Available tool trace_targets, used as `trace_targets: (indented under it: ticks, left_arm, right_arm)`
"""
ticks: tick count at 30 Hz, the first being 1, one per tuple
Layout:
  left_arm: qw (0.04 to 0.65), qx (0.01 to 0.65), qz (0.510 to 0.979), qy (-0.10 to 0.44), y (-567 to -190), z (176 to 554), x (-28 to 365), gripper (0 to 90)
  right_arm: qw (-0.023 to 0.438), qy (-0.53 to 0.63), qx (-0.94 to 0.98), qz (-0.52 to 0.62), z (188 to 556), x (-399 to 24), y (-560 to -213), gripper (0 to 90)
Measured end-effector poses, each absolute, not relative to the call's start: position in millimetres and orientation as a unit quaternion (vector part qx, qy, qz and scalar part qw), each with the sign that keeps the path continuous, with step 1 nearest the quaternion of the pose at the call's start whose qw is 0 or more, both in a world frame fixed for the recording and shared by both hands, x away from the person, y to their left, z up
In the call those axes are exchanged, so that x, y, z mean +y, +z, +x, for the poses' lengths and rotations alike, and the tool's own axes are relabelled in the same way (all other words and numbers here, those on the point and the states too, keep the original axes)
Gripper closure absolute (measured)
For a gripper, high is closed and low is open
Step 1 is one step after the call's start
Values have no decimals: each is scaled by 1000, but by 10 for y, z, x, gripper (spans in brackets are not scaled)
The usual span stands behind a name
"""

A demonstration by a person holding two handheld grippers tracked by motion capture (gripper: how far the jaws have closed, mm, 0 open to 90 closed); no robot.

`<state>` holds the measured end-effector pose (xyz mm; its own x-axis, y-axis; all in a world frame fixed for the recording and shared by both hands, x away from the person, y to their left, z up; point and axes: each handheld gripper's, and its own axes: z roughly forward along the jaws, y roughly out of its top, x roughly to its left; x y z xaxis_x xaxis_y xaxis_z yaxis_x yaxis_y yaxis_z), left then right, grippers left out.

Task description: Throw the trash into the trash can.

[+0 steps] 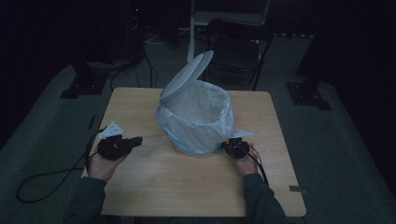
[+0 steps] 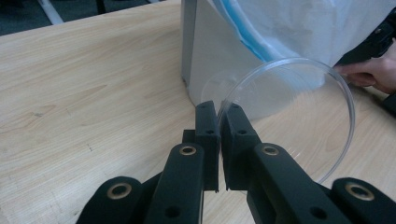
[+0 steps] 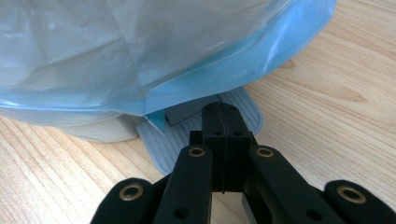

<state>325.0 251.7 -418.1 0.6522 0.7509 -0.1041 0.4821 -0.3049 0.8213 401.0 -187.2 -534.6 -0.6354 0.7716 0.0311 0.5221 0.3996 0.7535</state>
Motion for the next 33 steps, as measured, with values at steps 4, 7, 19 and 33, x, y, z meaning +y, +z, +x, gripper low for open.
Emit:
trace_targets:
  ticks: [4,7,19,33]
  left_arm:
    - [447,386,793,153,-4141,3197,2532,870]
    - [449,381,793,156,-4103,3164,2527,871]
    - [464,367,790,161,-3968,3100,2497,870]
    - [489,350,782,165,-3794,3061,2498,871]
  right_arm:
    - [163,381,820,395,4010,-1873,-5346,900]
    - [164,381,820,394,4010,-1872,-5346,900]
    - [163,381,820,395,4010,-1873,-5346,900]
    - [164,381,820,395,4009,-1873,-5346,900]
